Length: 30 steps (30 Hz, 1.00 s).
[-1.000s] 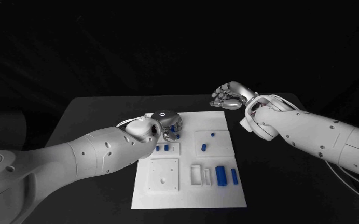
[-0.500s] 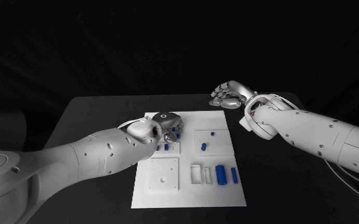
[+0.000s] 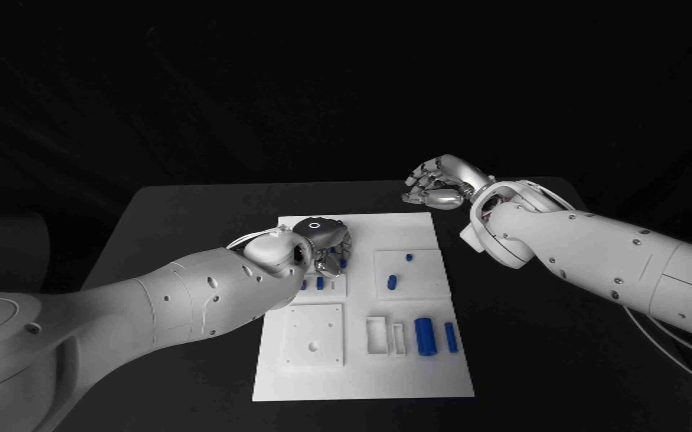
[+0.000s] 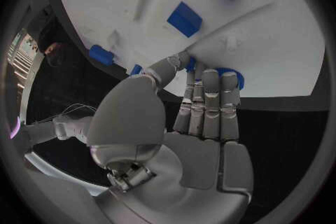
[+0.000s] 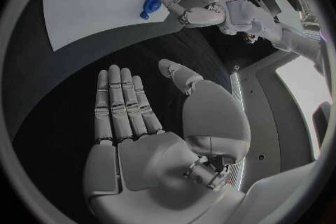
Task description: Assemble the parts on the task board
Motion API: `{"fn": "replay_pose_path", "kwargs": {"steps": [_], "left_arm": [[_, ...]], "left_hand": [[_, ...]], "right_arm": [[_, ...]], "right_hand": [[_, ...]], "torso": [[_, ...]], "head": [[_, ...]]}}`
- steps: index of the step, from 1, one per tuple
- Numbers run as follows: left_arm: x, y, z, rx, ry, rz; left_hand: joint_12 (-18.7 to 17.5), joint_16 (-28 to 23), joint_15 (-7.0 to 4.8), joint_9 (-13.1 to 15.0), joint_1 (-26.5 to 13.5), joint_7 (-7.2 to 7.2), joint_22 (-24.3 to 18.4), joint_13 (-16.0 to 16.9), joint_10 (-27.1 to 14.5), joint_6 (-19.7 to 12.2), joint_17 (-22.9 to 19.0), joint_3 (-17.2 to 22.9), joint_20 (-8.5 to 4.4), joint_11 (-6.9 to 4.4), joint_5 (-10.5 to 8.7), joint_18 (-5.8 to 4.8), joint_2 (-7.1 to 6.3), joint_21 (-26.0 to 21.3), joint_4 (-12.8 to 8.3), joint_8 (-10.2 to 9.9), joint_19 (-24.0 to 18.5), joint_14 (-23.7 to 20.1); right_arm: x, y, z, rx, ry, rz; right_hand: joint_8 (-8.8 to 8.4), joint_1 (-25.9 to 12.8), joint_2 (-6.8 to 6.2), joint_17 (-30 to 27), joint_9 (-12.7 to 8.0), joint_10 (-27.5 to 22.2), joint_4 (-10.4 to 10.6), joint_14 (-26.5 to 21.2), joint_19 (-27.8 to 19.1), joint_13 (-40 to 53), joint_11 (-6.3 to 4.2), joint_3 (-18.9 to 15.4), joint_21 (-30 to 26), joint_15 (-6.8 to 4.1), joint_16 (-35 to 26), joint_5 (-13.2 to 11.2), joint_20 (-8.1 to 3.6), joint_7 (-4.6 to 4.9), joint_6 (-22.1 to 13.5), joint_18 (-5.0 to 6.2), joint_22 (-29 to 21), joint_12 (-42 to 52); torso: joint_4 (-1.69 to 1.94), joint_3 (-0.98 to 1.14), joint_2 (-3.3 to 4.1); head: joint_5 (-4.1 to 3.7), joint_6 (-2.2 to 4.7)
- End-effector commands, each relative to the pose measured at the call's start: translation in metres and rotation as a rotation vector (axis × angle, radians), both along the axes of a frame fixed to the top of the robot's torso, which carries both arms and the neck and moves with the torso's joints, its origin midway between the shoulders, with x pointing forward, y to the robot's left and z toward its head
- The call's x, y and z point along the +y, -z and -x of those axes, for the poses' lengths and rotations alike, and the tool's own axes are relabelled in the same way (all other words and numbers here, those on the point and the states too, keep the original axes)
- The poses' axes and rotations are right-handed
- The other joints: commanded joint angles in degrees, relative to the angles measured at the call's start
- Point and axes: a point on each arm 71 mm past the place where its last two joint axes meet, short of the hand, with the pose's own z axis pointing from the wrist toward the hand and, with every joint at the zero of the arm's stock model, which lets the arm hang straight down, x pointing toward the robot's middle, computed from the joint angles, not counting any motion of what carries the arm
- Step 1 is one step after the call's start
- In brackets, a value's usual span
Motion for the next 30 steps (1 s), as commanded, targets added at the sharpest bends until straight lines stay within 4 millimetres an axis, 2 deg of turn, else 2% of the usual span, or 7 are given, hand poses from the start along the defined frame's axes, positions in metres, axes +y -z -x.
{"fn": "replay_pose_path", "kwargs": {"steps": [1, 9, 13, 14, 15, 19, 30], "left_arm": [[-0.0014, 0.0026, 0.0001, 0.026, -0.003, -0.01], [-0.004, 0.0074, 0.0023, 0.05, -0.002, 0.005], [-0.0042, 0.0078, 0.0025, 0.052, -0.002, 0.007], [-0.0039, 0.0078, 0.0023, 0.052, -0.004, 0.007], [-0.0036, 0.0078, 0.0021, 0.052, -0.005, 0.008], [-0.0024, 0.0081, 0.0013, 0.054, -0.01, 0.006], [-0.0022, 0.0089, 0.001, 0.061, -0.015, 0.0]], "left_hand": [[0.33, 0.35, 0.0, -0.11, 0.03, 0.03, 1.12, -0.06, 0.57, 0.42, 0.09, -0.25, -0.3, 0.02, -0.25, 2.63, 0.63, 0.2, 0.19, 0.31, 0.51, 0.36], [0.43, 0.77, -0.05, -0.34, -0.82, -0.04, 1.09, -0.14, 1.11, 0.66, 0.05, -0.46, -0.35, -0.03, -0.25, 2.64, 1.39, 0.43, 0.76, 0.39, 0.72, 0.47], [0.16, 0.87, 0.01, -0.65, -1.73, 0.16, 1.04, -0.34, 0.9, 0.13, -0.07, -0.96, -0.36, 0.04, -0.71, 2.65, 0.83, 0.45, 1.07, 0.08, 0.69, 0.39], [0.01, 0.91, 0.07, -0.76, -1.96, 0.21, 1.01, -0.44, 0.77, -0.01, -0.13, -1.09, -0.36, 0.06, -1.66, 2.7, 0.59, 0.45, 1.19, 0.0, 0.7, 0.36], [-0.13, 0.96, 0.09, -0.86, -2.04, 0.21, 0.97, -0.54, 0.69, -0.04, -0.2, -1.15, -0.33, 0.12, -3.86, 2.78, 0.42, 0.43, 1.3, 0.0, 0.69, 0.32], [-0.27, 1.09, 0.1, -1.12, -2.39, 0.28, 0.91, -0.71, 0.83, -0.13, -0.39, -1.12, -0.28, 0.13, -5.65, 2.86, 0.02, 0.37, 1.93, -0.04, 0.73, 0.3], [-0.07, 1.49, -0.13, -1.23, -2.07, 0.06, 0.94, -0.73, 1.62, 0.42, -0.5, -0.66, -0.4, -0.11, -5.83, 2.99, 1.31, 0.54, 2.59, 0.31, 1.01, 0.64]], "right_arm": [[0.0021, 0.0001, 0.0005, 0.001, -0.017, 0.002], [0.0032, 0.0, 0.001, 0.001, -0.02, 0.001], [0.0026, 0.0, 0.001, 0.001, -0.019, 0.001], [0.0026, 0.0, 0.001, 0.002, -0.019, 0.001], [0.0025, 0.0, 0.0009, 0.002, -0.018, 0.001], [0.003, 0.0, 0.0009, 0.002, -0.019, 0.001], [0.0036, 0.0001, 0.0006, 0.002, -0.02, 0.001]], "right_hand": [[-0.02, 0.22, 0.22, -0.06, -0.1, 0.34, -0.1, -0.46, -0.46, -0.08, 0.13, -0.4, -0.36, -0.03, -0.05, 0.23, 0.07, 0.19, -0.23, -0.06, 0.06, -0.39], [-0.01, 0.21, 0.25, -0.08, -0.1, 0.37, -0.11, -0.45, -0.46, -0.1, 0.13, -0.42, -0.37, -0.03, -0.04, 0.25, 0.07, 0.19, -0.23, -0.06, 0.07, -0.41], [-0.01, 0.22, 0.26, -0.09, -0.11, 0.37, -0.13, -0.45, -0.46, -0.1, 0.13, -0.43, -0.38, -0.03, -0.03, 0.25, 0.07, 0.19, -0.23, -0.05, 0.08, -0.42], [-0.01, 0.23, 0.26, -0.09, -0.11, 0.37, -0.13, -0.46, -0.46, -0.11, 0.13, -0.43, -0.38, -0.03, -0.03, 0.25, 0.07, 0.19, -0.23, -0.05, 0.08, -0.42], [-0.01, 0.23, 0.26, -0.09, -0.11, 0.38, -0.14, -0.46, -0.46, -0.11, 0.13, -0.43, -0.38, -0.03, -0.03, 0.25, 0.07, 0.19, -0.23, -0.05, 0.08, -0.43], [0.0, 0.23, 0.27, -0.1, -0.11, 0.38, -0.15, -0.46, -0.46, -0.12, 0.13, -0.44, -0.39, -0.03, -0.02, 0.26, 0.08, 0.19, -0.23, -0.04, 0.09, -0.44], [0.0, 0.23, 0.29, -0.12, -0.12, 0.4, -0.17, -0.46, -0.46, -0.13, 0.13, -0.46, -0.41, -0.03, -0.01, 0.27, 0.09, 0.19, -0.23, -0.04, 0.11, -0.46]], "torso": [[0.03, 0.0, -0.02], [0.02, -0.07, 0.01], [0.0, -0.05, 0.0], [0.0, -0.04, -0.01], [0.01, -0.04, -0.01], [0.06, -0.03, -0.05], [0.01, 0.03, -0.04]], "head": [[-0.03, -0.07], [-0.02, -0.19], [-0.04, -0.25], [-0.03, -0.26], [-0.03, -0.28], [-0.08, -0.25], [-0.03, -0.29]]}}
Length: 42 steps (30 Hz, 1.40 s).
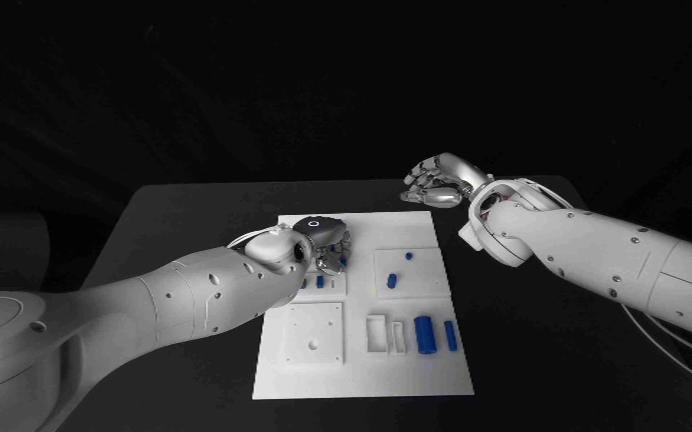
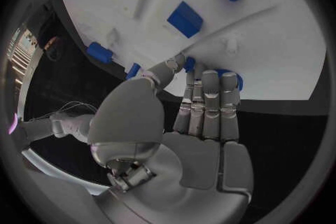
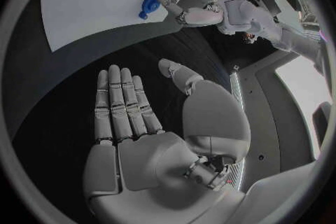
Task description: Assemble the parts on the task board
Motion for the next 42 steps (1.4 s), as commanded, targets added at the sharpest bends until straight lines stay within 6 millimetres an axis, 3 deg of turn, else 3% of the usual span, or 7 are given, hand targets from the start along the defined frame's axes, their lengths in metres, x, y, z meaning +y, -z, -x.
{"fn": "replay_pose_path", "kwargs": {"steps": [1, 7, 13, 18, 30, 42], "left_arm": [[-0.001, 0.007, 0.003, 0.04, 0.004, -0.016], [-0.002, 0.009, 0.003, 0.055, 0.011, -0.03], [-0.004, 0.015, 0.004, 0.07, 0.013, -0.039], [-0.002, 0.019, 0.004, 0.075, 0.011, -0.042], [0.0, 0.017, 0.005, 0.06, 0.011, 0.004], [0.007, 0.014, 0.008, 0.062, 0.003, 0.052]], "left_hand": [[-0.02, 0.37, -0.08, -0.08, 0.34, -0.21, 0.97, 0.09, 0.72, 0.36, -0.11, -0.01, -0.42, 0.08, -0.03, 3.0, 0.82, 0.33, 0.36, 0.39, 0.41, 0.33], [0.29, 0.62, -0.56, -0.08, 2.34, -0.85, 1.05, 0.07, 2.23, 1.9, -0.42, 0.93, -0.76, -0.43, 0.83, 2.98, 2.61, 0.61, -0.81, 1.22, 0.58, 0.88], [0.1, 0.56, -0.62, -0.25, 3.21, -0.91, 1.05, -0.11, 2.59, 2.13, -0.68, 1.24, -0.86, -0.49, 0.78, 2.83, 2.35, 0.69, -2.0, 1.3, 0.54, 1.05], [0.04, 0.53, -0.67, -0.26, 3.19, -1.02, 1.01, -0.18, 2.93, 2.51, -0.82, 1.38, -0.9, -0.55, 0.93, 2.76, 2.79, 0.72, -2.09, 1.49, 0.63, 1.25], [-0.26, 0.79, -1.35, -0.39, 2.54, -1.69, 1.04, -0.45, 5.19, 4.43, -1.23, 1.83, -1.47, -1.23, 1.2, 2.69, 4.06, 1.25, -1.98, 2.34, 1.44, 2.45], [-0.46, 1.12, -1.87, -0.56, 1.85, -2.14, 1.02, -0.58, 6.8, 5.83, -1.4, 1.97, -1.95, -1.77, 1.15, 2.6, 4.36, 1.64, -1.87, 2.82, 1.97, 3.3]], "right_arm": [[0.002, 0.0, 0.001, 0.001, -0.016, 0.002], [0.001, 0.0, 0.001, 0.001, -0.016, 0.003], [0.0, 0.0, 0.001, 0.002, -0.012, 0.004], [0.0, 0.0, 0.001, 0.002, -0.014, 0.003], [0.0, 0.0, 0.001, 0.002, -0.014, 0.003], [0.001, 0.0, 0.0, 0.003, -0.015, 0.003]], "right_hand": [[0.0, 0.23, 0.29, -0.08, -0.08, 0.41, -0.02, -0.46, -0.46, -0.1, 0.12, -0.31, -0.19, -0.03, -0.01, 0.28, 0.09, 0.19, -0.23, -0.04, 0.04, -0.24], [0.01, 0.23, 0.31, -0.09, -0.08, 0.42, -0.03, -0.47, -0.46, -0.1, 0.12, -0.32, -0.2, -0.03, 0.0, 0.29, 0.09, 0.19, -0.23, -0.03, 0.05, -0.26], [0.02, 0.23, 0.31, -0.1, -0.09, 0.43, -0.04, -0.46, -0.46, -0.11, 0.12, -0.33, -0.21, -0.03, 0.01, 0.31, 0.1, 0.18, -0.22, -0.03, 0.06, -0.27], [0.03, 0.2, 0.31, -0.12, -0.09, 0.44, -0.02, -0.46, -0.45, -0.12, 0.11, -0.34, -0.22, -0.03, 0.02, 0.34, 0.11, 0.18, -0.21, -0.03, 0.07, -0.28], [0.05, 0.13, 0.33, -0.15, -0.1, 0.47, 0.02, -0.46, -0.43, -0.13, 0.1, -0.37, -0.24, -0.03, 0.04, 0.41, 0.12, 0.18, -0.19, -0.01, 0.1, -0.31], [0.06, 0.1, 0.31, -0.17, -0.11, 0.49, 0.04, -0.46, -0.42, -0.15, 0.1, -0.4, -0.26, -0.03, 0.06, 0.45, 0.13, 0.17, -0.18, 0.0, 0.12, -0.34]], "torso": [[-0.07, 0.04, 0.01], [-0.05, 0.04, 0.02], [0.0, -0.02, 0.02], [-0.12, 0.03, 0.0], [0.0, -0.03, -0.04], [-0.04, -0.02, -0.04]], "head": [[0.04, -0.04], [-0.05, -0.14], [0.01, -0.2], [0.02, -0.29], [-0.09, -0.34], [-0.07, -0.19]]}}
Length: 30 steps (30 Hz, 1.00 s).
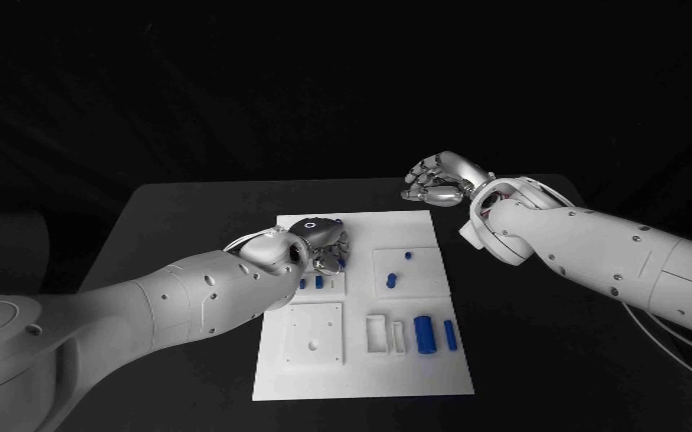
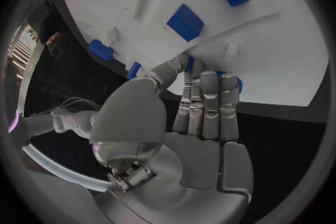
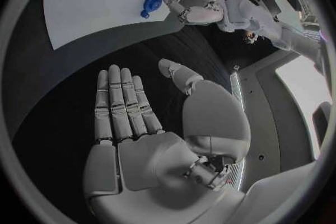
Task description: Assemble the parts on the task board
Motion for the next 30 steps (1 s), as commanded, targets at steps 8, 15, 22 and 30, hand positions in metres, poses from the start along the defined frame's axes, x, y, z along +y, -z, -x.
{"fn": "replay_pose_path", "kwargs": {"steps": [8, 15, 22, 30], "left_arm": [[0.008, 0.0, 0.004, 0.018, 0.002, 0.033], [0.018, -0.012, 0.003, 0.015, -0.018, 0.07], [0.029, -0.023, 0.009, 0.025, -0.024, 0.098], [0.049, -0.032, 0.012, 0.039, -0.05, 0.097]], "left_hand": [[0.09, 0.31, 0.04, 0.04, -0.16, -0.03, 1.01, -0.04, 0.51, 0.52, -0.06, 0.21, -1.39, 0.09, 0.31, 2.53, 0.29, 0.35, 0.14, 0.2, 0.6, 0.47], [-0.05, 0.6, -0.12, -0.07, 0.0, -0.1, 1.04, -0.11, 0.85, 0.78, -0.01, 0.4, -1.61, -0.06, 0.36, 2.57, 0.3, 0.62, 0.06, 0.23, 0.93, 0.88], [-0.1, 0.64, -0.16, -0.1, 0.04, -0.12, 1.05, -0.13, 0.94, 0.85, -0.02, 0.47, -1.65, -0.1, 0.35, 2.57, 0.31, 0.66, 0.04, 0.24, 0.97, 0.93], [-0.16, 0.71, -0.21, -0.14, 0.07, -0.14, 1.05, -0.16, 1.1, 0.96, -0.01, 0.52, -1.71, -0.15, 0.26, 2.56, 0.22, 0.74, 0.01, 0.26, 1.02, 1.0]], "right_arm": [[0.001, 0.0, 0.0, 0.002, -0.015, 0.003], [0.0, 0.0, 0.0, 0.003, -0.012, 0.004], [-0.003, 0.0, 0.0, 0.004, -0.006, 0.006], [-0.006, 0.0, 0.0, 0.005, -0.002, 0.008]], "right_hand": [[0.06, 0.09, 0.31, -0.08, -0.07, 0.5, 0.04, -0.46, -0.42, -0.06, 0.09, -0.4, -0.27, -0.03, 0.06, 0.23, 0.13, 0.17, -0.18, 0.0, 0.09, -0.34], [0.06, 0.1, 0.31, -0.1, -0.08, 0.5, 0.03, -0.47, -0.43, -0.07, 0.09, -0.4, -0.28, -0.03, 0.06, 0.25, 0.13, 0.17, -0.18, 0.01, 0.1, -0.36], [0.06, 0.11, 0.31, -0.11, -0.09, 0.51, 0.02, -0.48, -0.43, -0.07, 0.09, -0.4, -0.29, -0.04, 0.07, 0.27, 0.13, 0.17, -0.19, 0.02, 0.11, -0.38], [0.07, 0.14, 0.31, -0.13, -0.1, 0.52, -0.01, -0.48, -0.43, -0.08, 0.08, -0.4, -0.31, -0.04, 0.09, 0.28, 0.14, 0.16, -0.18, 0.03, 0.13, -0.4]], "torso": [[0.15, -0.06, -0.08], [0.19, -0.07, -0.09], [0.16, -0.1, -0.06], [0.19, -0.07, -0.1]], "head": [[0.05, 0.36], [0.34, 0.6], [0.6, 0.61], [0.62, 0.78]]}}
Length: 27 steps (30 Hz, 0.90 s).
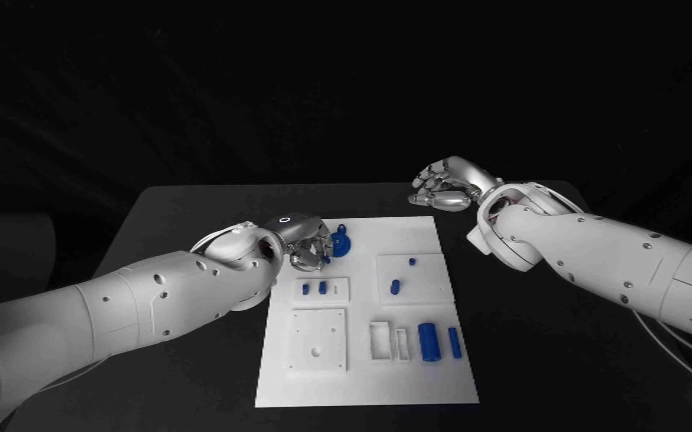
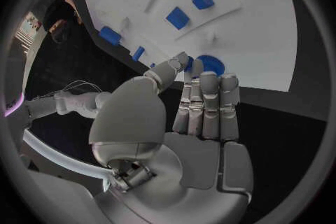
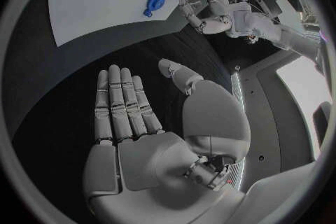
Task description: Assemble the parts on the task board
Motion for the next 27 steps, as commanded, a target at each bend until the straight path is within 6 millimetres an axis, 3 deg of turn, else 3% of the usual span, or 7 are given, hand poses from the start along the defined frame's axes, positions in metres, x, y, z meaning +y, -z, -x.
{"fn": "replay_pose_path", "kwargs": {"steps": [1, 7, 12, 18, 22, 27], "left_arm": [[0.003, 0.0, 0.002, 0.031, -0.008, 0.004], [0.013, 0.001, 0.0, 0.038, -0.028, -0.007], [0.019, 0.005, -0.002, 0.057, -0.045, -0.012], [0.026, 0.007, -0.005, 0.063, -0.065, -0.027], [0.029, 0.009, -0.006, 0.068, -0.072, -0.032], [0.029, 0.012, -0.005, 0.078, -0.069, -0.025]], "left_hand": [[-0.16, 0.33, -0.1, 0.03, 0.06, -0.09, 1.07, -0.07, 0.51, 0.51, -0.02, 0.22, -1.61, 0.07, 0.0, 2.54, 0.25, 0.32, 0.01, 0.39, 0.34, 0.48], [-0.2, 0.36, -0.12, 0.01, 0.1, -0.1, 1.07, -0.08, 0.57, 0.55, -0.02, 0.27, -1.64, 0.05, -0.06, 2.53, 0.26, 0.33, 0.02, 0.39, 0.33, 0.5], [-0.25, 0.39, -0.13, -0.02, 0.05, -0.1, 1.06, -0.1, 0.65, 0.61, -0.03, 0.3, -1.65, 0.04, -0.13, 2.5, 0.29, 0.35, 0.11, 0.39, 0.33, 0.53], [-0.3, 0.4, -0.14, -0.04, 0.06, -0.11, 1.05, -0.12, 0.67, 0.62, -0.04, 0.35, -1.67, 0.03, -0.14, 2.5, 0.35, 0.35, 0.14, 0.39, 0.33, 0.54], [-0.32, 0.4, -0.14, -0.06, 0.07, -0.11, 1.05, -0.13, 0.68, 0.62, -0.04, 0.37, -1.68, 0.03, -0.15, 2.49, 0.39, 0.35, 0.15, 0.38, 0.33, 0.55], [-0.35, 0.4, -0.14, -0.07, 0.06, -0.1, 1.04, -0.15, 0.7, 0.62, -0.05, 0.38, -1.69, 0.03, -0.17, 2.49, 0.41, 0.35, 0.17, 0.37, 0.32, 0.55]], "right_arm": [[0.001, 0.0, 0.001, 0.004, -0.013, 0.004], [0.0, 0.0, 0.001, 0.007, -0.013, 0.005], [0.001, 0.0, 0.001, 0.007, -0.015, 0.005], [0.001, 0.0, 0.001, 0.007, -0.015, 0.005], [0.001, 0.0, 0.001, 0.007, -0.015, 0.004], [0.001, 0.0, 0.001, 0.005, -0.016, 0.004]], "right_hand": [[0.07, 0.14, 0.3, -0.08, -0.06, 0.31, -0.01, -0.48, -0.43, -0.09, -0.12, -0.4, -0.32, -0.04, 0.09, 0.28, 0.14, 0.16, -0.18, 0.03, 0.09, -0.4], [0.07, 0.15, 0.28, -0.1, -0.06, 0.31, -0.03, -0.49, -0.43, -0.1, -0.12, -0.41, -0.33, -0.03, 0.09, 0.28, 0.14, 0.16, -0.19, 0.04, 0.1, -0.42], [0.07, 0.15, 0.28, -0.11, -0.07, 0.32, -0.03, -0.5, -0.43, -0.1, -0.12, -0.41, -0.35, -0.03, 0.1, 0.27, 0.15, 0.16, -0.19, 0.04, 0.11, -0.44], [0.08, 0.15, 0.3, -0.12, -0.07, 0.32, -0.03, -0.51, -0.43, -0.11, -0.12, -0.41, -0.36, -0.03, 0.1, 0.27, 0.16, 0.16, -0.19, 0.04, 0.12, -0.45], [0.08, 0.16, 0.31, -0.13, -0.08, 0.32, -0.03, -0.51, -0.44, -0.11, -0.12, -0.41, -0.37, -0.03, 0.1, 0.26, 0.16, 0.16, -0.19, 0.05, 0.13, -0.46], [0.08, 0.17, 0.31, -0.15, -0.08, 0.33, -0.04, -0.51, -0.44, -0.11, -0.12, -0.41, -0.38, -0.02, 0.11, 0.26, 0.16, 0.16, -0.19, 0.05, 0.14, -0.47]], "torso": [[0.02, 0.04, 0.01], [-0.07, -0.04, 0.09], [-0.16, 0.07, 0.13], [-0.16, 0.01, 0.12], [-0.19, 0.12, 0.1], [-0.19, 0.11, 0.1]], "head": [[0.0, 0.04], [0.2, 0.06], [0.41, 0.08], [0.56, 0.0], [0.57, -0.07], [0.6, -0.2]]}}
